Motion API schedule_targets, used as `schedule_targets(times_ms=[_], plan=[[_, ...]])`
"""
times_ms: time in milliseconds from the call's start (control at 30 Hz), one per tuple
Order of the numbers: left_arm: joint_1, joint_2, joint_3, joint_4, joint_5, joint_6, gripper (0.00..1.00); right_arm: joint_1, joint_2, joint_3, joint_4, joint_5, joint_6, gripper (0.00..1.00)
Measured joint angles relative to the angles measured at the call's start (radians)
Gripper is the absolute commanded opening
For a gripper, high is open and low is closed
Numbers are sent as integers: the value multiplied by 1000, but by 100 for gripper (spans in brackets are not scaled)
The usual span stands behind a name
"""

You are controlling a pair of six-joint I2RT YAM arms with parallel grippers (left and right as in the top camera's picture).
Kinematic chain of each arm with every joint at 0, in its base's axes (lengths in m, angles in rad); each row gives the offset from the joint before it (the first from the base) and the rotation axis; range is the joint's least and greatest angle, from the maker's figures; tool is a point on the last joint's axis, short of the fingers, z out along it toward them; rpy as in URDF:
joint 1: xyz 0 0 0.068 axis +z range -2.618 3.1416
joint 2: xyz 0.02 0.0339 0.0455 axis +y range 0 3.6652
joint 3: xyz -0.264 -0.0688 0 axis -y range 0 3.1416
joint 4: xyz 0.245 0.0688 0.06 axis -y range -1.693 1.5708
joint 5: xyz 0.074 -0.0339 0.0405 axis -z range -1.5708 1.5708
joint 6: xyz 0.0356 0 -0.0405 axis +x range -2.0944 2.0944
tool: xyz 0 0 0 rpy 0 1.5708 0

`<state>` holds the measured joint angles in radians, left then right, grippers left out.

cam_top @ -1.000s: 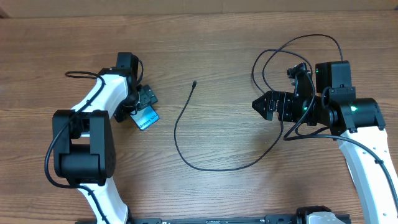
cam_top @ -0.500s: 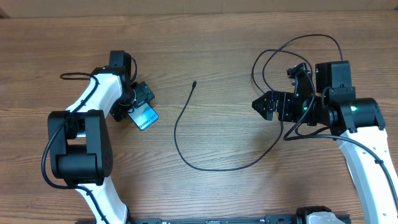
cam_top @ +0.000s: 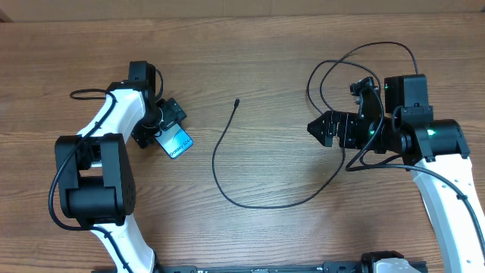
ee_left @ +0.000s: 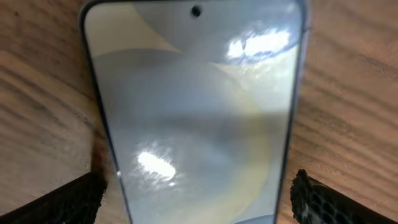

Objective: Plug charger to phone and switch on socket
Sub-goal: 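Lift the phone with the left gripper and carry it toward the cable end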

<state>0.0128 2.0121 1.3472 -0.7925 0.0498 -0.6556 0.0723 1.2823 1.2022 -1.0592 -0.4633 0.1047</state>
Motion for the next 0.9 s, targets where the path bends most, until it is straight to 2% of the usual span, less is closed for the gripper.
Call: schedule_targets(times_ms=[467,900], plan=[[-56,8,-1,-84,-61,34,100,0,0,0,-7,6,0,100],[-59,8,-2,-76,-69,85,99,0,0,0,-18,11,0,100]])
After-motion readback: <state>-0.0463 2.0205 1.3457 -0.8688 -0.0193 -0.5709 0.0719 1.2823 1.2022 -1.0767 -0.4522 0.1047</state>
